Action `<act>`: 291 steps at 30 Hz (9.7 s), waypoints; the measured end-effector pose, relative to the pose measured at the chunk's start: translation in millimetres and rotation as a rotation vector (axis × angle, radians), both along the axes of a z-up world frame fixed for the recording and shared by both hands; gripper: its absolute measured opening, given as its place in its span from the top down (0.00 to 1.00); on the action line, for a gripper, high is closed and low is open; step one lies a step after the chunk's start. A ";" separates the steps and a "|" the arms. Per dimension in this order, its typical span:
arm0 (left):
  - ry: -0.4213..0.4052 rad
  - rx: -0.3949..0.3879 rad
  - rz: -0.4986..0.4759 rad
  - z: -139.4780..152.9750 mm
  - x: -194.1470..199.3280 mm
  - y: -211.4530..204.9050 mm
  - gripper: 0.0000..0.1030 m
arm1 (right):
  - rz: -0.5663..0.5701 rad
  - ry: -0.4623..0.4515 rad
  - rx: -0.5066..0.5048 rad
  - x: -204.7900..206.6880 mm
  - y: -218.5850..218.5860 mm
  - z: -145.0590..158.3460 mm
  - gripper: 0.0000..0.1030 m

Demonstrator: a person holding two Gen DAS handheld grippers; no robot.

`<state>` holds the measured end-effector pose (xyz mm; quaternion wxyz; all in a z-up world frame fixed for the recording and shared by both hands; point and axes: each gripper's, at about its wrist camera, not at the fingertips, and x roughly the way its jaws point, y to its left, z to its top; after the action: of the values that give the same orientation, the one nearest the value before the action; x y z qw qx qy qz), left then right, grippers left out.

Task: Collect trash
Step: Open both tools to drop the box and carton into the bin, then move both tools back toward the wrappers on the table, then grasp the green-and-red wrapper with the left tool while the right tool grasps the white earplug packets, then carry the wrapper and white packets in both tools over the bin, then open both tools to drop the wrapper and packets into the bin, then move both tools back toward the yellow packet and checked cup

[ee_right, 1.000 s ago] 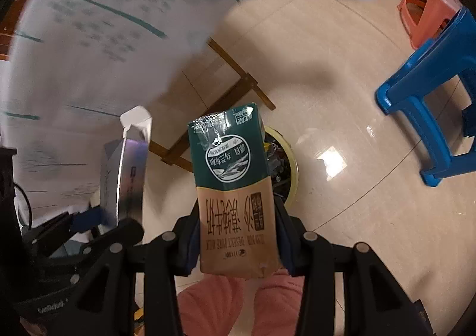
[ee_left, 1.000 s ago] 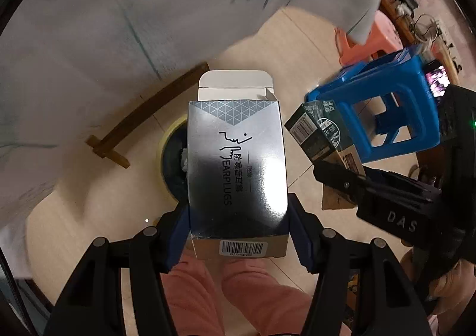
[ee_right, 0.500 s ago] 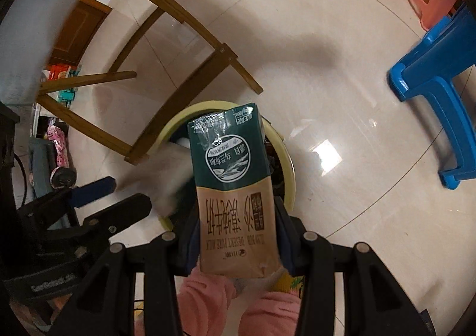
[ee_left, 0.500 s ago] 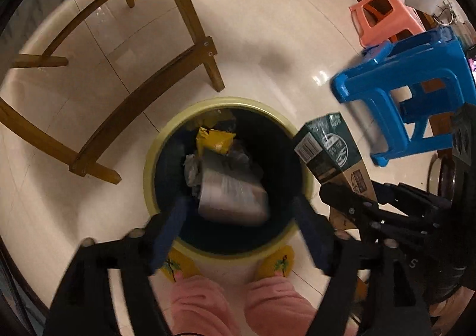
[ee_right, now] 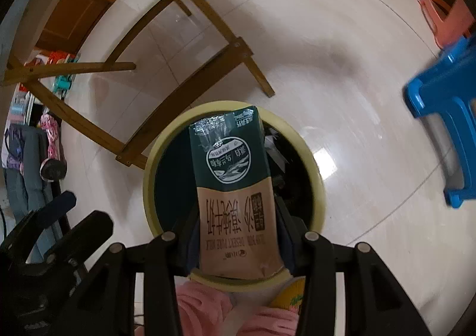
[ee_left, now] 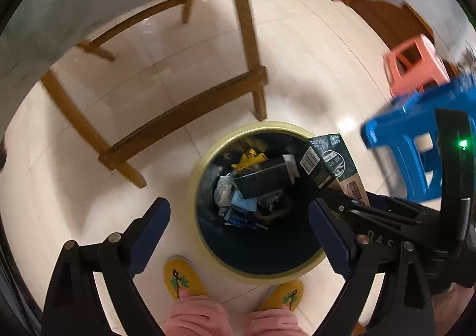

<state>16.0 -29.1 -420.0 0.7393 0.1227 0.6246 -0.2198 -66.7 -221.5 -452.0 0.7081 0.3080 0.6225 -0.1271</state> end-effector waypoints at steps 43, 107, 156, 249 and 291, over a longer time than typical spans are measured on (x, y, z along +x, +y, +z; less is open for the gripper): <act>-0.295 -0.231 0.091 431.2 -44.2 53.9 0.09 | 0.017 -0.385 -0.241 -36.1 19.4 445.7 0.37; -0.087 -0.112 -0.007 369.6 471.9 152.1 0.27 | 0.226 -0.320 -0.175 424.6 121.2 377.7 0.37; 0.275 -0.205 0.530 308.7 459.2 103.3 0.30 | 0.209 -0.314 -0.184 396.5 103.5 349.8 0.92; 0.059 0.000 -0.127 -16.7 -9.9 -29.6 0.16 | -0.059 -0.085 0.068 -34.5 2.2 -17.3 0.61; -0.222 -0.153 0.099 413.7 -43.8 60.9 0.12 | 0.134 -0.324 -0.259 -41.6 37.1 414.0 0.44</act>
<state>-27.8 31.8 -6.3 0.8209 0.0585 0.5258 -0.2151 -108.3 -184.4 -38.1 0.8394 0.1886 0.4983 -0.1075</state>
